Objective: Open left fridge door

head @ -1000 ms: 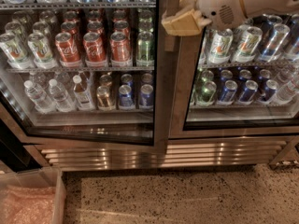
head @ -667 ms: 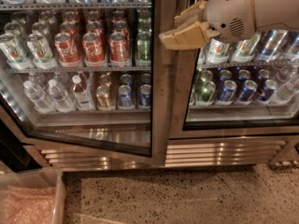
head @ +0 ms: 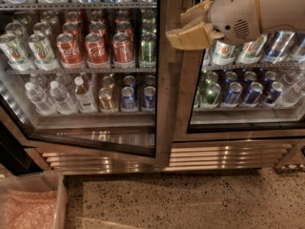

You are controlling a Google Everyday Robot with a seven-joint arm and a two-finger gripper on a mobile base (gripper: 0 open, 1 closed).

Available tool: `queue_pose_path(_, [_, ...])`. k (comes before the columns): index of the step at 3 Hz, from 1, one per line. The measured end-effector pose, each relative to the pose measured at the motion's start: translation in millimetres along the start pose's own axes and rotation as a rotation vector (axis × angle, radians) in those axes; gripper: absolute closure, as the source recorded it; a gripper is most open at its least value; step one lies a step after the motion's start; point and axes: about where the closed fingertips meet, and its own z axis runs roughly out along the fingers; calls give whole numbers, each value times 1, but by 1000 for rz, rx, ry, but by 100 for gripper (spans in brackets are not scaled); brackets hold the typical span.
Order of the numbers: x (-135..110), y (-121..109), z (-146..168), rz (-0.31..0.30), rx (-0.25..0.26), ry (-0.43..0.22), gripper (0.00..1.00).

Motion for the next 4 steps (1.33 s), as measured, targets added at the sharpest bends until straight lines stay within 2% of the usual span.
queue_pose_path(1, [-10,22,17,-19,-85,-14,22])
queue_pose_path(2, [-13,65,17,-19,-177,-11,36])
queue_pose_path(3, [-12,100,-2,28,-203,7,41])
queue_pose_path(4, [-13,104,-6,30,-202,9,42])
